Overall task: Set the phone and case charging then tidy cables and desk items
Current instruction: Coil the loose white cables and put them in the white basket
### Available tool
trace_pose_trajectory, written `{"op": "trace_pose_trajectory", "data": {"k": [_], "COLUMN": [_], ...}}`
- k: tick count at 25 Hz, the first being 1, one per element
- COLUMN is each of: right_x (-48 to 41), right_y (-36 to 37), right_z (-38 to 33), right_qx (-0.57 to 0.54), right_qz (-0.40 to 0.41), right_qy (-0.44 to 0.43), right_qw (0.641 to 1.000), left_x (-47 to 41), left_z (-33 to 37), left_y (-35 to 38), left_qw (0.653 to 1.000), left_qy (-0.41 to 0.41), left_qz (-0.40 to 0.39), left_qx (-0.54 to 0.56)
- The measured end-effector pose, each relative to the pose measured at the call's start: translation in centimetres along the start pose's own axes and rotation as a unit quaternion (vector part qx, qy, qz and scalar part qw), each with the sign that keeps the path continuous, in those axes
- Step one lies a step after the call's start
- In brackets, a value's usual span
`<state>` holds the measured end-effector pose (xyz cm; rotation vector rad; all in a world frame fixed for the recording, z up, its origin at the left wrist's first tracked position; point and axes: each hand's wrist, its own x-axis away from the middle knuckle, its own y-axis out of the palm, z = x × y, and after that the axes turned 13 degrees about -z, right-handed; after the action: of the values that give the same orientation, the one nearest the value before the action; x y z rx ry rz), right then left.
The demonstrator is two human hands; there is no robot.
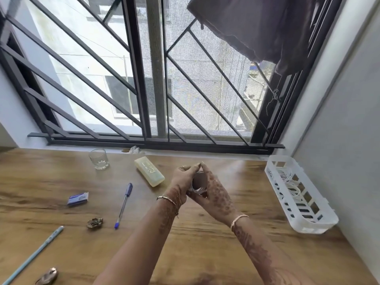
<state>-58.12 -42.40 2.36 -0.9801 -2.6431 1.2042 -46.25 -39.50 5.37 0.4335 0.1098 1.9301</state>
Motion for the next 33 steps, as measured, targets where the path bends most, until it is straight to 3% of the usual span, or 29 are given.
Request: {"op": "trace_pose_trajectory", "data": {"k": [5,10,15,20,23,25,28,33], "right_x": [0.1,0.0,0.1,0.0,0.1,-0.2,-0.7,-0.9], "right_y": [0.2,-0.3,0.0,-0.5,-0.5,0.0,-0.1,0.3], "right_z": [0.4,0.7,0.5,0.0,-0.2,-0.3,-0.9,-0.6], "right_qx": [-0.018,-0.052,-0.09,-0.121,-0.198,-0.255,-0.23,-0.189], "right_qz": [0.037,0.101,0.142,0.084,0.054,0.115,0.214,0.26], "right_qy": [0.012,0.044,0.074,0.085,0.095,0.111,0.153,0.155], "right_qw": [0.999,0.993,0.983,0.985,0.974,0.954,0.937,0.934], "left_x": [1.4,3.0,3.3,3.4,3.5,3.5,3.7,3.7], "left_z": [0.8,-0.3,-1.7,-1.8,-1.6,-1.8,-2.2,-2.3], "left_y": [0.6,-0.5,-0.8,-0.4,-0.2,0.0,0.5,1.1], "left_qw": [0.996,0.988,0.984,0.987,0.985,0.983,0.98,0.977], "left_qy": [0.003,-0.01,0.028,0.054,0.056,0.057,0.06,0.052], "left_qz": [-0.048,-0.155,-0.171,-0.143,-0.138,-0.146,-0.171,-0.188], "left_qx": [-0.073,0.011,0.043,0.059,0.093,0.096,0.08,0.087]}}
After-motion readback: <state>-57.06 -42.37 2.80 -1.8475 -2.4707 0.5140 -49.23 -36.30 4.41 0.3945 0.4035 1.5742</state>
